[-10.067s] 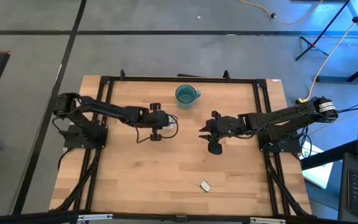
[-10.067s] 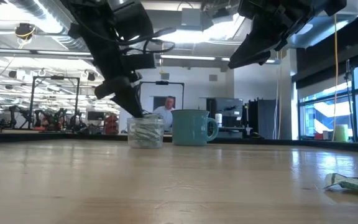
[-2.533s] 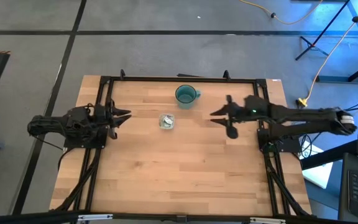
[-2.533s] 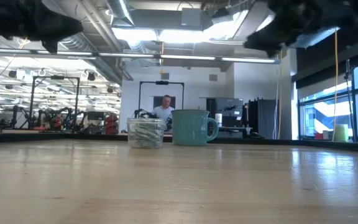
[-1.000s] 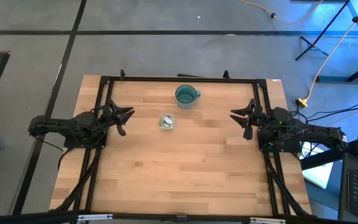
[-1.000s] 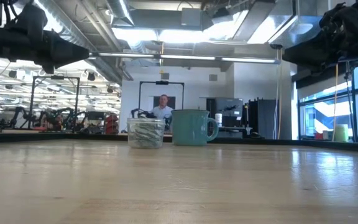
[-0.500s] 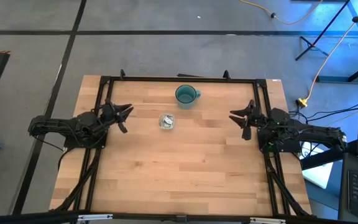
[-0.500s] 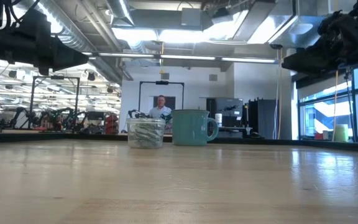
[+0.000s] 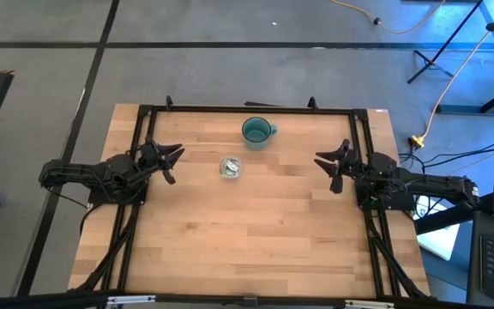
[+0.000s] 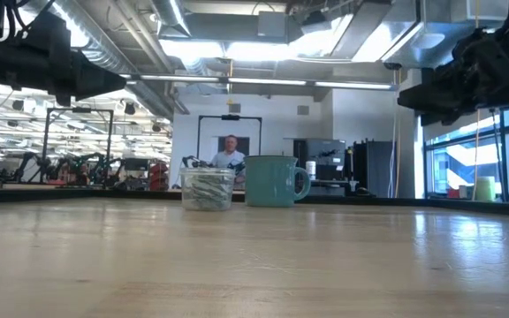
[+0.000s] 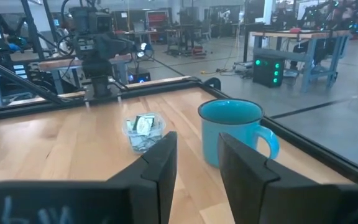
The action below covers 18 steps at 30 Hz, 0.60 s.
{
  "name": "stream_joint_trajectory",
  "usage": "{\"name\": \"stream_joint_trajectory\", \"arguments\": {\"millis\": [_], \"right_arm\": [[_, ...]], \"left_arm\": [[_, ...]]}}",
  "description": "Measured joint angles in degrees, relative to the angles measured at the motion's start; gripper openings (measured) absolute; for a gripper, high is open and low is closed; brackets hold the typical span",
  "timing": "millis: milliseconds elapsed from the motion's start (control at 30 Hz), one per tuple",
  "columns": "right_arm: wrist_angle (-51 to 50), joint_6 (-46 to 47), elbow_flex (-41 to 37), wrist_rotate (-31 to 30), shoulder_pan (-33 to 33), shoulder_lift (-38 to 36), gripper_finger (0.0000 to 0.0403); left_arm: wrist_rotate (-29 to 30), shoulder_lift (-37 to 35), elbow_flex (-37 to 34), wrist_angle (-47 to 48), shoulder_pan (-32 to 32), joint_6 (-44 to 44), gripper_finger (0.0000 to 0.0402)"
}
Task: Pick and place Stevia / Truvia into bins
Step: Return to Home Position
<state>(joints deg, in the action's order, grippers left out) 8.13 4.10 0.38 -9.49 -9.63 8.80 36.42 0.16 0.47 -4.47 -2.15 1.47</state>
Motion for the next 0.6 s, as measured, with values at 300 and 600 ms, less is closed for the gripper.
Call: {"name": "stream_joint_trajectory", "arguments": {"millis": [300,600], "right_arm": [[0.3,-4.9,0.0,-0.8,0.0,0.0,0.012],[1.0,-10.6,0.0,-1.6,0.0,0.0,0.012]], "left_arm": [[0.0,0.0,0.0,0.2,0.0,-2.2,0.0081],[0.0,0.0,0.0,0.2,0.0,-2.2,0.0077]]}}
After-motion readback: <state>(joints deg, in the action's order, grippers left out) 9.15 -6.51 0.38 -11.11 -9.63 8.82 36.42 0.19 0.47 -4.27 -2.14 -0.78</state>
